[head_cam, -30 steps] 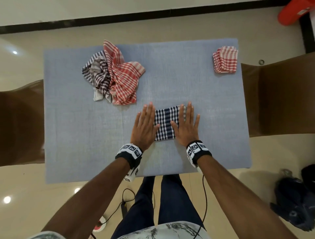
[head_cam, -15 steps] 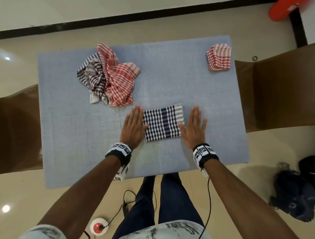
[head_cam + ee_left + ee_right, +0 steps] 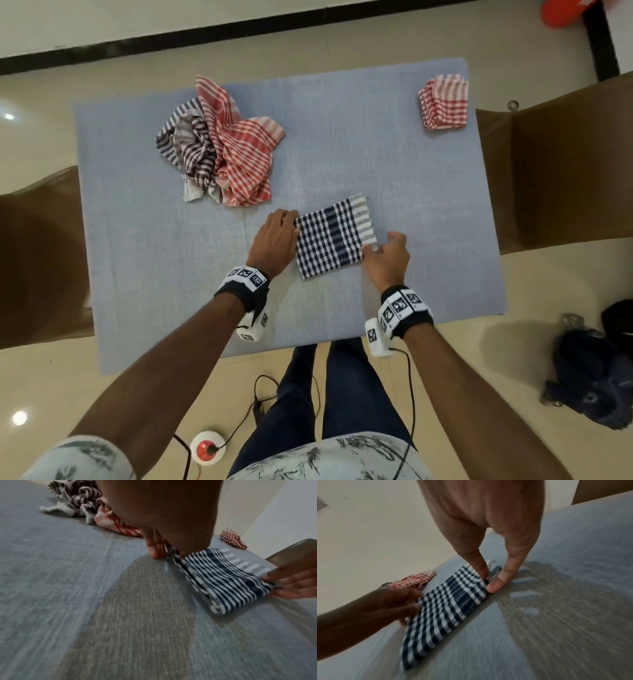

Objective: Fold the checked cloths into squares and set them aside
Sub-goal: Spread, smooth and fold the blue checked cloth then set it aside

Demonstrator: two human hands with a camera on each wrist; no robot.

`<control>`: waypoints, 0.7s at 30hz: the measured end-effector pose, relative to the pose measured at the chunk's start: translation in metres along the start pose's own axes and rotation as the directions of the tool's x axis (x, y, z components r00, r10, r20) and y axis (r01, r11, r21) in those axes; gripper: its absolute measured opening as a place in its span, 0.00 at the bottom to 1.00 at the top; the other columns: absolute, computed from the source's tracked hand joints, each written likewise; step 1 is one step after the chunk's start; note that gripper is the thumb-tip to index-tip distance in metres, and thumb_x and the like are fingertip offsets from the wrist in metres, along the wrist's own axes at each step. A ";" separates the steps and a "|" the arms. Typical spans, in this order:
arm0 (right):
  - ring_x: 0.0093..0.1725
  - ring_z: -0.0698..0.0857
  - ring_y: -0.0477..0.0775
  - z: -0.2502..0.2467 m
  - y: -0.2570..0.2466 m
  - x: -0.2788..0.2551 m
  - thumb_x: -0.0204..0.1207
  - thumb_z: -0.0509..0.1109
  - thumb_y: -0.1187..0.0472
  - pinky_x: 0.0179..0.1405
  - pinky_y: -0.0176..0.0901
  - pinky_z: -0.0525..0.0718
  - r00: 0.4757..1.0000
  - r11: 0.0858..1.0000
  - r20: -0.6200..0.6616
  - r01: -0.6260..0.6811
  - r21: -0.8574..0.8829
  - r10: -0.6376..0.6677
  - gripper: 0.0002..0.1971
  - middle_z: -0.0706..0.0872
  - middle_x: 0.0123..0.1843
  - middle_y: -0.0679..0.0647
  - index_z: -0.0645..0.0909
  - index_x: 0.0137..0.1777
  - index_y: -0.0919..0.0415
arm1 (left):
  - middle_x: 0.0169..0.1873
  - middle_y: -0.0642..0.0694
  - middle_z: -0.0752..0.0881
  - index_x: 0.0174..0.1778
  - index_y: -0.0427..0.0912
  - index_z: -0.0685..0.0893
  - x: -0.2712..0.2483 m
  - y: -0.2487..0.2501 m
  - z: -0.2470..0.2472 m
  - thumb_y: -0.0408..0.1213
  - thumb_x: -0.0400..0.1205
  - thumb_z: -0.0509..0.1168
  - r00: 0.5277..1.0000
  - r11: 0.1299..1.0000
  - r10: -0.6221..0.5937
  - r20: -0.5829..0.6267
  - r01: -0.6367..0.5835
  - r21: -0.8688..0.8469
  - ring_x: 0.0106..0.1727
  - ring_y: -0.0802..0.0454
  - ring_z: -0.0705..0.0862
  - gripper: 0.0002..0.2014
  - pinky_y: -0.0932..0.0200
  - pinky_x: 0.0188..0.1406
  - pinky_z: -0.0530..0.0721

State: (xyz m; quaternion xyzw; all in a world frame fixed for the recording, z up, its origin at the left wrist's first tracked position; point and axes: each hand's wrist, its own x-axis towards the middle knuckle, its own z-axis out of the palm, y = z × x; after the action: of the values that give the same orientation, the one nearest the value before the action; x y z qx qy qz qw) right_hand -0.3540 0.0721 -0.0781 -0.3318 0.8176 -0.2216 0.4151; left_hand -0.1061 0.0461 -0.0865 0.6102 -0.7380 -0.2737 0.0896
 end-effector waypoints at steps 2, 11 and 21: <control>0.46 0.87 0.49 -0.003 -0.015 0.014 0.79 0.77 0.65 0.46 0.37 0.90 0.999 0.999 -0.025 0.028 0.021 -0.027 0.31 0.86 0.54 0.54 0.69 0.79 0.63 | 0.58 0.41 0.81 0.67 0.40 0.77 -0.004 0.000 0.001 0.40 0.91 0.56 0.999 0.998 -0.053 0.011 0.053 -0.014 0.56 0.46 0.80 0.13 0.46 0.58 0.84; 0.52 0.85 0.50 -0.020 -0.020 0.018 0.78 0.79 0.62 0.54 0.37 0.83 0.996 0.994 0.061 0.063 -0.093 -0.058 0.24 0.86 0.57 0.53 0.79 0.71 0.66 | 0.46 0.43 0.89 0.51 0.39 0.85 -0.037 0.043 0.006 0.46 0.89 0.62 0.912 0.967 -0.187 0.366 0.237 -0.098 0.45 0.44 0.86 0.14 0.55 0.40 0.77; 0.48 0.93 0.52 -0.032 0.033 -0.026 0.78 0.80 0.60 0.44 0.46 0.94 0.960 1.000 0.280 -0.015 -0.021 0.020 0.13 0.92 0.53 0.55 0.86 0.59 0.64 | 0.45 0.47 0.84 0.51 0.41 0.82 -0.062 0.070 0.019 0.55 0.86 0.64 0.952 0.970 -0.243 0.189 0.238 0.047 0.47 0.48 0.81 0.18 0.52 0.40 0.79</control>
State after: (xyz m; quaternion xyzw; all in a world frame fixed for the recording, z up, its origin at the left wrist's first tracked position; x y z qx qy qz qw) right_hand -0.3811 0.1161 -0.0680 -0.3565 0.7555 -0.1610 0.5256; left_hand -0.1599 0.1179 -0.0535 0.6672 -0.6666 -0.3315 -0.0237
